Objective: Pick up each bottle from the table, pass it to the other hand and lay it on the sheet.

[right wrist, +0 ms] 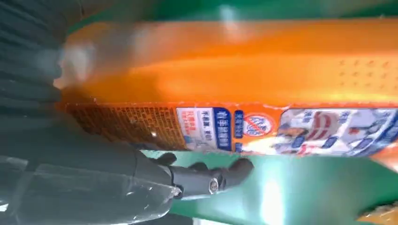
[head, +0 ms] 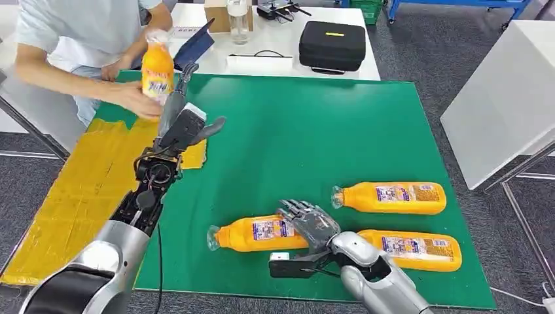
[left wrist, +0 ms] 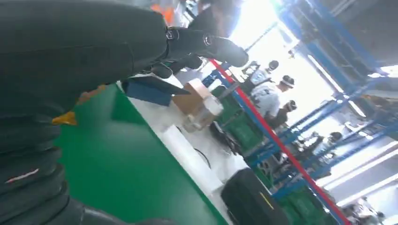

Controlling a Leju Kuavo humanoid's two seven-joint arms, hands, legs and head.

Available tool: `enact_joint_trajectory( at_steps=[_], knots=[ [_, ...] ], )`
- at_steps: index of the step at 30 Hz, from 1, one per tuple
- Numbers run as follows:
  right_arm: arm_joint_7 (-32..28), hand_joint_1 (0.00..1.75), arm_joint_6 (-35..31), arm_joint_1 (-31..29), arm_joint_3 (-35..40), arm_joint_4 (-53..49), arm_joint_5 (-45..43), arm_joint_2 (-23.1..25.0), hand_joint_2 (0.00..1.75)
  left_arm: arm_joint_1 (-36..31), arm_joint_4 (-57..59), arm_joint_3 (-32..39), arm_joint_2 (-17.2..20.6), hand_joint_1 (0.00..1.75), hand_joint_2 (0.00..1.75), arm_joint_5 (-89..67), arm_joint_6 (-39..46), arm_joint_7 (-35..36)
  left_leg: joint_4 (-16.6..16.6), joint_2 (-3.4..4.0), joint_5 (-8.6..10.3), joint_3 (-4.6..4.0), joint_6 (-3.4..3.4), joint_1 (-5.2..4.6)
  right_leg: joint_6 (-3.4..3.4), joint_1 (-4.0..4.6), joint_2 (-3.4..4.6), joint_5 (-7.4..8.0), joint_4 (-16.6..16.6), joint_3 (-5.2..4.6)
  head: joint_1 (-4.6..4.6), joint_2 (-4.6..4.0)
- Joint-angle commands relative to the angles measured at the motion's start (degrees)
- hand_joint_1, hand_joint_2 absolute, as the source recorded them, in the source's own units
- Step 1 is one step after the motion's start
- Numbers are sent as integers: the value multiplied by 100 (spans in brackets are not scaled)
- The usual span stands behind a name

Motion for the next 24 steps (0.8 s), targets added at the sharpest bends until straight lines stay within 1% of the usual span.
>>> enact_joint_trajectory(
  at_steps=[1,2,3,4,6,8,12,16,17,18,19,20,21,22,23,24],
  knots=[
    [12,0,6,77,-251,1125,-14,153,175,57,-147,-364,38,0,175,139,-69,-108,-4,-6,-11,36,-13,9,-14,11,-14,-10,-8,40,0,0],
    [20,0,-1,71,-272,1244,-15,171,175,124,-243,-387,57,0,175,150,-73,-117,1,-7,-26,66,-24,15,-26,19,-20,-23,-7,70,2,0],
    [10,0,28,29,-337,1482,-87,240,175,213,-386,-429,82,0,175,160,-95,-129,-7,-8,-11,49,-13,9,-14,11,-16,-11,-11,53,2,0],
    [8,0,1,-32,-378,1722,-99,307,175,277,-493,-463,93,0,175,182,-113,-142,-8,-8,-16,64,-17,11,-19,14,-18,-14,-14,67,2,0],
    [106,0,-141,-228,-440,2276,-40,473,175,390,-671,-557,103,0,175,198,-145,-163,-9,-3,-9,65,-10,7,-11,9,-9,-7,-14,66,2,0],
    [88,0,-266,-354,-471,2626,-4,591,175,466,-798,-624,103,0,175,204,-143,-176,-8,4,-12,78,-15,10,-14,12,-4,-6,-16,75,2,0],
    [88,0,-266,-354,-471,2626,-4,591,175,466,-798,-624,103,0,175,204,-143,-176,-10,1,-10,92,-19,9,-26,11,-17,-14,-15,87,4,0],
    [88,0,-266,-354,-471,2626,-4,591,175,466,-798,-624,103,0,175,204,-143,-176,-8,12,-18,99,-29,8,-21,13,-4,-12,-13,86,0,0],
    [161,0,-361,-400,-576,2799,-3,695,175,481,-839,-664,96,0,175,231,-165,-199,-9,4,-19,104,-42,15,-35,22,-18,-12,-17,94,0,0],
    [220,2,-494,-452,-633,2950,39,776,175,518,-917,-694,89,0,175,234,-148,-206,-9,9,-17,106,-32,12,-24,19,-8,-11,-16,94,4,0],
    [353,9,-725,-544,-732,3218,134,928,175,582,-1068,-748,73,0,175,196,-76,-176,-9,8,-18,111,-36,16,-30,24,-11,-11,-17,95,0,0],
    [444,51,-765,-572,-716,3285,222,969,175,615,-1143,-769,66,0,175,194,-69,-157,-9,12,-17,114,-34,15,-27,23,-5,-10,-17,98,2,0],
    [496,120,-759,-573,-710,3356,258,1005,175,632,-1200,-793,37,0,175,199,-74,-152,-7,19,-18,116,-30,14,-24,22,3,-9,-14,99,2,0],
    [491,140,-768,-567,-788,3455,240,1064,175,701,-1357,-825,21,0,175,210,-67,-130,-7,19,-17,115,-35,17,-29,25,2,-7,-16,100,2,0],
    [494,150,-789,-546,-790,3458,242,1067,175,705,-1372,-840,3,0,175,207,-68,-130,-7,21,-17,117,-30,14,-26,22,6,-7,-14,100,2,0],
    [483,148,-834,-529,-814,3514,275,1085,175,788,-1551,-882,28,0,175,204,-71,-125,-9,17,-16,118,-35,17,-32,25,-1,-5,-17,101,2,0]
  ],
)
